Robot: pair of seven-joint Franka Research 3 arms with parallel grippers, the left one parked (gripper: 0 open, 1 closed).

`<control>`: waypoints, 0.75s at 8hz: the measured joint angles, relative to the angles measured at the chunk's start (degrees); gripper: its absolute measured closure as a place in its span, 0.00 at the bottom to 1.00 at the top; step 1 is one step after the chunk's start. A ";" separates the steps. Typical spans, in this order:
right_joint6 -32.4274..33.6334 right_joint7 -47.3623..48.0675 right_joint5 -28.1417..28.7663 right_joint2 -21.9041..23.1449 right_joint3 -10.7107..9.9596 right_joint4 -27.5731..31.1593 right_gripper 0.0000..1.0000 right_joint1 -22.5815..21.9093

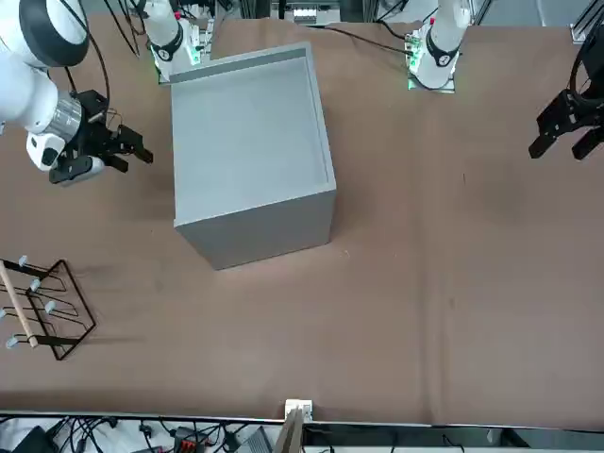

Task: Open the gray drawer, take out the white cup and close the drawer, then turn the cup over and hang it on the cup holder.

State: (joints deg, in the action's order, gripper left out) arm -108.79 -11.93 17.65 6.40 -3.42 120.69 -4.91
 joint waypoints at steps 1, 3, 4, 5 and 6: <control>-0.58 -0.14 0.07 -0.20 0.13 0.28 0.00 -0.80; -1.73 -1.87 0.17 -0.82 0.20 0.36 0.00 -2.17; -1.88 -2.85 1.29 -1.29 0.20 0.39 0.00 -2.35; -2.00 -4.24 3.29 -1.88 0.17 0.41 0.00 -2.36; -2.19 -5.16 4.66 -2.48 0.15 0.41 0.00 -2.36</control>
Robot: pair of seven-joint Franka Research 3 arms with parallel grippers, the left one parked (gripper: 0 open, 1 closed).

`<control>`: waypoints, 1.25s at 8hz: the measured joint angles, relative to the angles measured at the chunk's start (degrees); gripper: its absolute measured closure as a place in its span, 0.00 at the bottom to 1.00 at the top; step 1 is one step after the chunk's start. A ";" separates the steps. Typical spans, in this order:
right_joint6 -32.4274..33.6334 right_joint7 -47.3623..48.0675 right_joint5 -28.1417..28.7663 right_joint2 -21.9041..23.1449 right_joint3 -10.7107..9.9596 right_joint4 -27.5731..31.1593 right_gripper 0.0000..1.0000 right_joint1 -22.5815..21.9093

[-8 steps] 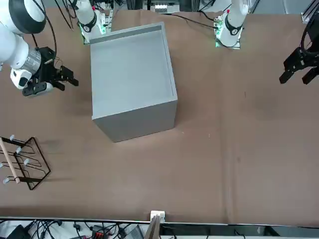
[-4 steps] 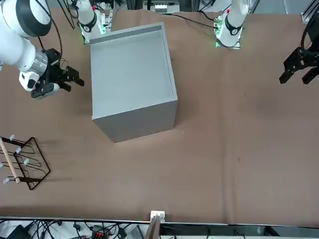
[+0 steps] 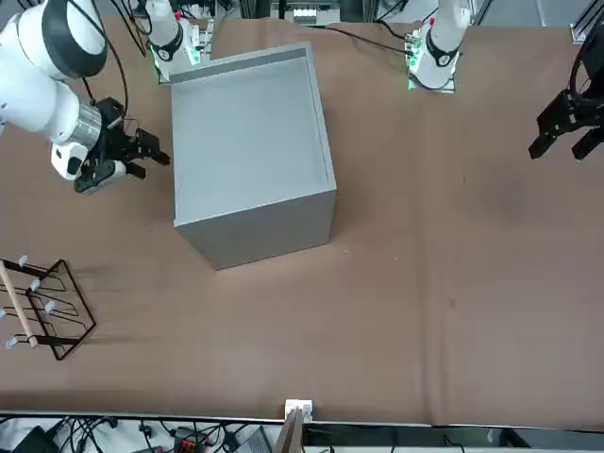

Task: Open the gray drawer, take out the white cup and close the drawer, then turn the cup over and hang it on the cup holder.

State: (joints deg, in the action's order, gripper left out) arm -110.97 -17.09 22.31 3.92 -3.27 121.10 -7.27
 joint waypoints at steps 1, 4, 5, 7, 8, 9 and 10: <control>-0.32 -0.29 0.29 -0.45 0.00 0.00 0.00 0.00; -0.93 -0.61 0.37 -1.25 0.00 0.02 0.00 -0.02; -1.26 -0.69 0.38 -1.66 0.00 0.04 0.00 -0.04; -1.64 -0.74 0.51 -2.26 0.00 0.05 0.00 -0.08; -1.69 -0.78 1.44 -2.43 0.00 0.05 0.00 -0.16; -1.75 -0.89 2.32 -2.56 0.01 0.05 0.00 -0.39; -1.96 -0.89 2.50 -2.64 0.05 0.05 0.00 -0.74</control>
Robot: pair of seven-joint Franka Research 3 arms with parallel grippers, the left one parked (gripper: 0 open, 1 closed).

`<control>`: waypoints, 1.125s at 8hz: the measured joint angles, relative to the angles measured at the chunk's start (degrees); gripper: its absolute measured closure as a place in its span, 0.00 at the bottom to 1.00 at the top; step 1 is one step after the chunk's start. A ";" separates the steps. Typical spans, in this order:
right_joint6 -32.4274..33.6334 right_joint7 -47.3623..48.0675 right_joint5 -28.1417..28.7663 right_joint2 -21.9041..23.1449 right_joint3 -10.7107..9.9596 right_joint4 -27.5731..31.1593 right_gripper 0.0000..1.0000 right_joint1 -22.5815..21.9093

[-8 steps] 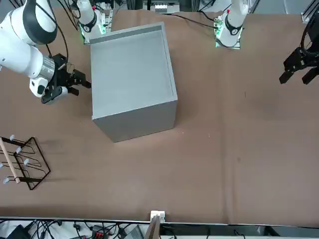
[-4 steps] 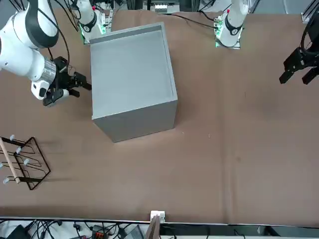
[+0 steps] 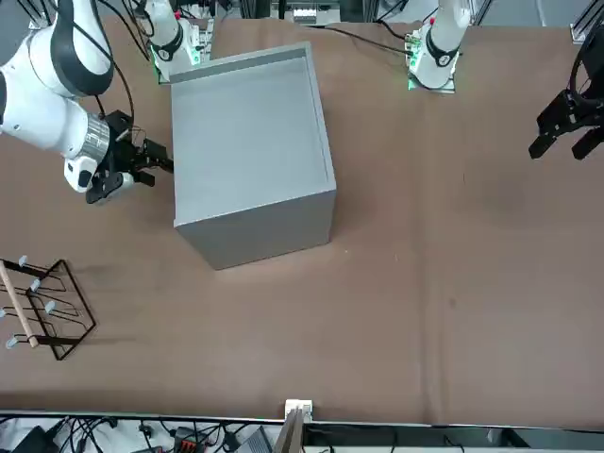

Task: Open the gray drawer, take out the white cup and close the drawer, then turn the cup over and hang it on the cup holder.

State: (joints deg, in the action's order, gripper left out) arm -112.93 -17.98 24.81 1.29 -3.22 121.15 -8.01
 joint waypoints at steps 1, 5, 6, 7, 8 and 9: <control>-0.36 0.00 0.05 -0.08 0.00 0.00 0.00 -0.33; -1.49 0.00 0.07 -0.67 0.00 0.35 0.00 -1.25; -1.64 0.00 0.07 -0.96 0.00 0.41 0.00 -1.27; -1.70 0.00 0.09 -1.01 -0.05 0.41 0.00 -1.27; -1.71 0.00 0.09 -1.02 -0.06 0.41 0.00 -1.27; -1.71 0.00 0.10 -1.06 -0.09 0.41 0.00 -1.27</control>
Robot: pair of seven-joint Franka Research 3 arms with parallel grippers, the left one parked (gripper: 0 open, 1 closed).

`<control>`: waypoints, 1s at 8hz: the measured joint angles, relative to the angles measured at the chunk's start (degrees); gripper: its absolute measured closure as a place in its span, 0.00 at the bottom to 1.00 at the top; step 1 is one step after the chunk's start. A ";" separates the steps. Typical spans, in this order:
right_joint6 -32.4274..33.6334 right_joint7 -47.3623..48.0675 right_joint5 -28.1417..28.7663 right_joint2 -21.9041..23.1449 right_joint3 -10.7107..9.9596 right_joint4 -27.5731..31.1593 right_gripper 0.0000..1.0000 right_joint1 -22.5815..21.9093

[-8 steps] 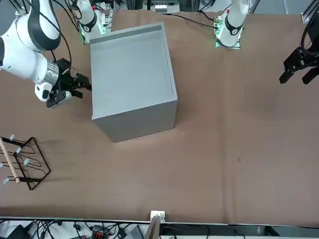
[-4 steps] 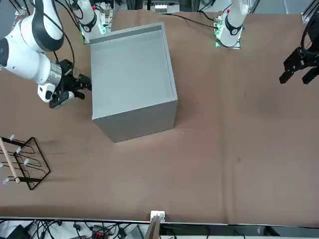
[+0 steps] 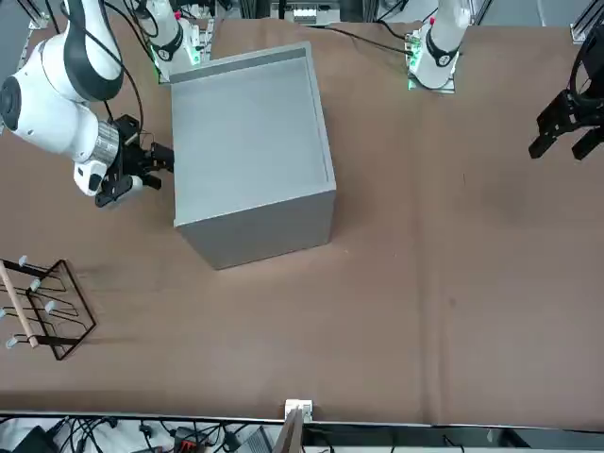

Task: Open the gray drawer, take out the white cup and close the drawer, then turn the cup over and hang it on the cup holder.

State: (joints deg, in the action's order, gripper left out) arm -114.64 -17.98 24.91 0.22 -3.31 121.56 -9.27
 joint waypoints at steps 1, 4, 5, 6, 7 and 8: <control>0.00 0.00 0.00 -0.08 -0.07 0.00 0.00 0.01; -0.05 0.00 0.06 -0.80 -0.25 0.00 0.00 0.02; -0.05 0.00 0.07 -0.84 -0.25 0.00 0.00 0.02; -0.03 0.00 0.08 -0.90 -0.25 0.00 0.00 0.03; 0.01 0.00 0.12 -0.95 -0.26 0.00 0.00 0.03; 0.10 0.00 0.22 -0.99 -0.28 0.00 0.00 0.06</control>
State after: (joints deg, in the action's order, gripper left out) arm -114.54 -17.98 25.13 -0.77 -3.59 121.56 -9.21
